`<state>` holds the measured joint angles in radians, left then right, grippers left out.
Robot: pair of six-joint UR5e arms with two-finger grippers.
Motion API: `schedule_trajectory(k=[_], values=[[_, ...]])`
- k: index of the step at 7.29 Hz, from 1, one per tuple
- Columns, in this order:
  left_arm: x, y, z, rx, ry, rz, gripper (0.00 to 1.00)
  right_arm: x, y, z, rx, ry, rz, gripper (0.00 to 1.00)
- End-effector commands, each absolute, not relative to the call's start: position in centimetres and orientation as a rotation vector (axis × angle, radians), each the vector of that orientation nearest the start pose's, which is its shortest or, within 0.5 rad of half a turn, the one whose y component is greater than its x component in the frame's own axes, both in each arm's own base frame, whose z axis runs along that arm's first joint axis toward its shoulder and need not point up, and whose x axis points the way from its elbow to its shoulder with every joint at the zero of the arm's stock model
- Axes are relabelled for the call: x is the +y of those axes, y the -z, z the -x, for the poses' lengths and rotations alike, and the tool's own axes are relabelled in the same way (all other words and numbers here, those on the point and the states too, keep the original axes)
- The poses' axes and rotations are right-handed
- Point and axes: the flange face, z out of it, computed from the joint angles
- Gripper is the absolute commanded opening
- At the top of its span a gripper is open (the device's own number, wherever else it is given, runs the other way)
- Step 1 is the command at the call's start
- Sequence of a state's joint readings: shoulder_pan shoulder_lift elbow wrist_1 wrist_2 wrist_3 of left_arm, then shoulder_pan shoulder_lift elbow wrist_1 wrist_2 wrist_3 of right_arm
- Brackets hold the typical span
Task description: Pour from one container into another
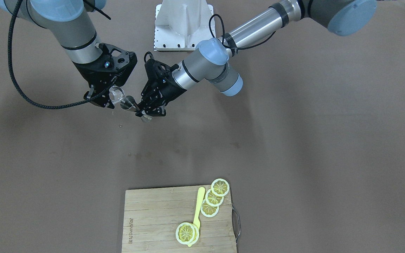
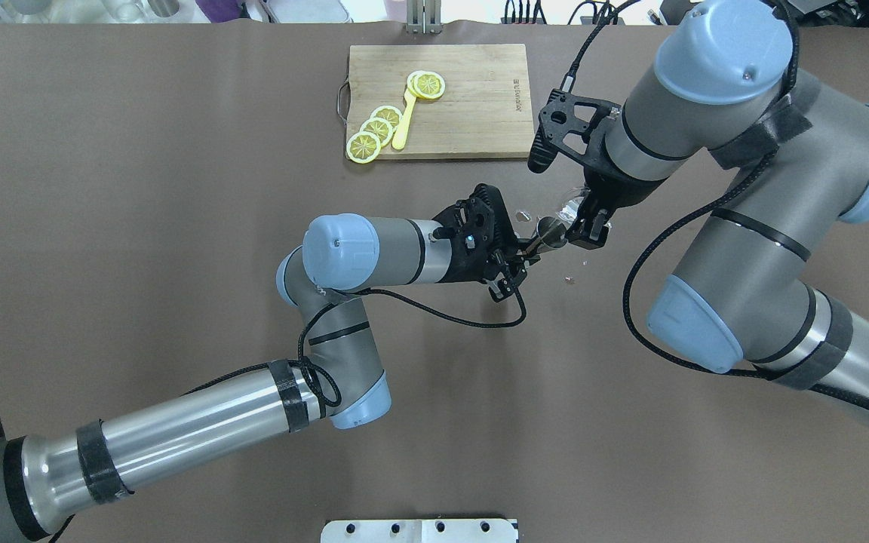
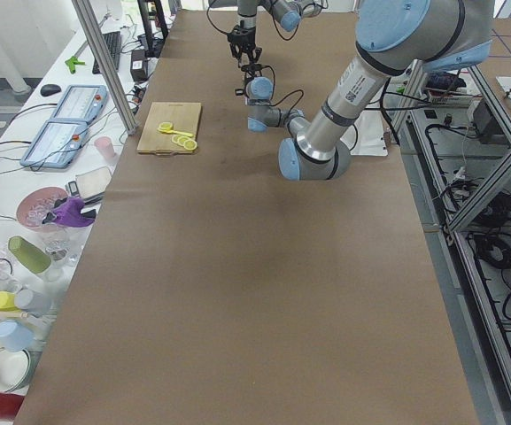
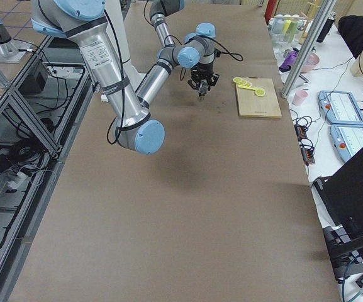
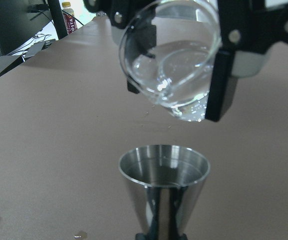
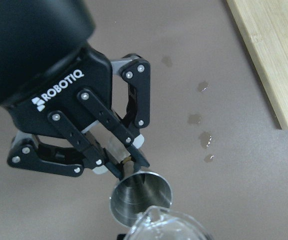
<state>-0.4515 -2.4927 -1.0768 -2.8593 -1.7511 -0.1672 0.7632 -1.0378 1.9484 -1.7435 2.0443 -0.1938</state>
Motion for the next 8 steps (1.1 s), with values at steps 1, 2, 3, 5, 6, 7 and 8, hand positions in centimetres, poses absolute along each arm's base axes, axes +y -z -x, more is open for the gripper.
schedule_trajectory(k=[1, 2, 3, 5, 6, 7, 8], values=[[-44.3, -14.4, -65.0, 1.183, -0.85, -1.345, 0.0, -47.0, -22.8, 35.8, -0.698, 1.112, -0.642, 0.0], [-44.3, -14.4, -65.0, 1.183, -0.85, -1.345, 0.0, -47.1, -23.4, 35.3, -0.701, 1.11, -0.661, 0.0], [-44.3, -14.4, -65.0, 1.183, -0.85, -1.345, 0.0, -46.9, -24.2, 35.0, -0.708, 1.112, -0.679, 0.0], [-44.4, -14.9, -64.4, 1.176, -0.829, -1.364, 0.0, -46.3, -27.7, 34.0, -0.719, 1.107, -0.72, 0.0], [-44.4, -15.9, -63.5, 1.168, -0.808, -1.373, 0.0, -45.8, -29.8, 33.2, -0.728, 1.101, -0.745, 0.0], [-44.4, -16.3, -62.7, 1.164, -0.791, -1.383, 0.0, -45.5, -31.5, 32.2, -0.738, 1.094, -0.756, 0.0], [-44.3, -17.2, -61.8, 1.147, -0.768, -1.393, 0.0, -45.0, -33.4, 31.1, -0.748, 1.092, -0.777, 0.0]])
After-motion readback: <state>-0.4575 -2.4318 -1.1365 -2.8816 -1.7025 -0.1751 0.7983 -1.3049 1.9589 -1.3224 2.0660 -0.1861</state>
